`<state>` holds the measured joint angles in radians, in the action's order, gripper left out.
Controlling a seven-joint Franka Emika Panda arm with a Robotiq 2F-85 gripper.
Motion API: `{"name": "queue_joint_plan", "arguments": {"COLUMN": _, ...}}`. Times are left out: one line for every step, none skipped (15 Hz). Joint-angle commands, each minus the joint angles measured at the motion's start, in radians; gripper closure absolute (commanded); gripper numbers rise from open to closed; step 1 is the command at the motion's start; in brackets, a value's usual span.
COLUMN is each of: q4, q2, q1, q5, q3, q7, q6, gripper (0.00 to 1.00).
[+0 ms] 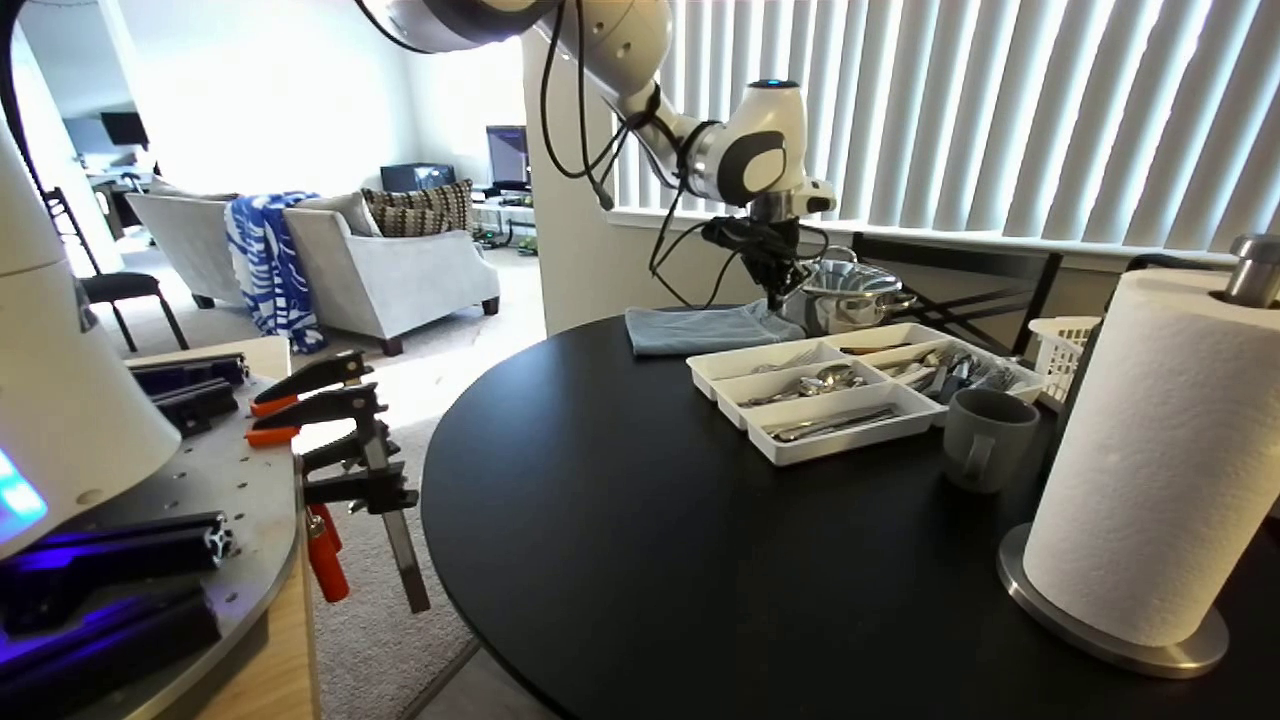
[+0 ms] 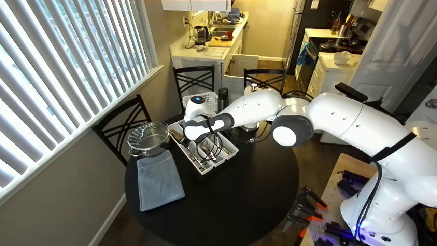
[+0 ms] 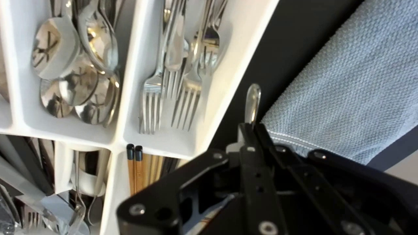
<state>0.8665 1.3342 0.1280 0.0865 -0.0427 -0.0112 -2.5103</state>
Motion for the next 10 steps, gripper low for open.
{"name": "queue_joint_plan", "arguments": {"q4": 0.235, "q2": -0.136, "q1": 0.061, "q5": -0.005, "q3": 0.056, "q7": 0.109, "q6": -0.139, "gripper": 0.99}}
{"name": "queue_joint_plan", "arguments": {"q4": 0.273, "q2": -0.155, "q1": 0.079, "q5": -0.004, "q3": 0.075, "q7": 0.144, "q6": -0.162, "gripper": 0.99}}
{"name": "queue_joint_plan", "arguments": {"q4": 0.312, "q2": -0.178, "q1": 0.095, "q5": -0.002, "q3": 0.092, "q7": 0.173, "q6": -0.183, "gripper": 0.99}}
{"name": "queue_joint_plan", "arguments": {"q4": 0.351, "q2": -0.203, "q1": 0.121, "q5": -0.006, "q3": 0.125, "q7": 0.217, "q6": -0.203, "gripper": 0.99}}
{"name": "queue_joint_plan", "arguments": {"q4": 0.39, "q2": -0.227, "q1": 0.142, "q5": -0.006, "q3": 0.148, "q7": 0.246, "q6": -0.216, "gripper": 0.99}}
{"name": "queue_joint_plan", "arguments": {"q4": 0.429, "q2": -0.253, "q1": 0.165, "q5": -0.007, "q3": 0.176, "q7": 0.279, "q6": -0.218, "gripper": 0.99}}
{"name": "queue_joint_plan", "arguments": {"q4": 0.467, "q2": -0.279, "q1": 0.185, "q5": -0.007, "q3": 0.198, "q7": 0.303, "q6": -0.212, "gripper": 0.99}}
{"name": "queue_joint_plan", "arguments": {"q4": 0.5, "q2": -0.306, "q1": 0.194, "q5": -0.041, "q3": 0.202, "q7": 0.343, "q6": -0.181, "gripper": 0.99}}
{"name": "queue_joint_plan", "arguments": {"q4": 0.539, "q2": -0.337, "q1": 0.211, "q5": -0.046, "q3": 0.217, "q7": 0.367, "q6": -0.159, "gripper": 0.99}}
{"name": "queue_joint_plan", "arguments": {"q4": 0.579, "q2": -0.368, "q1": 0.219, "q5": -0.054, "q3": 0.218, "q7": 0.377, "q6": -0.135, "gripper": 0.99}}
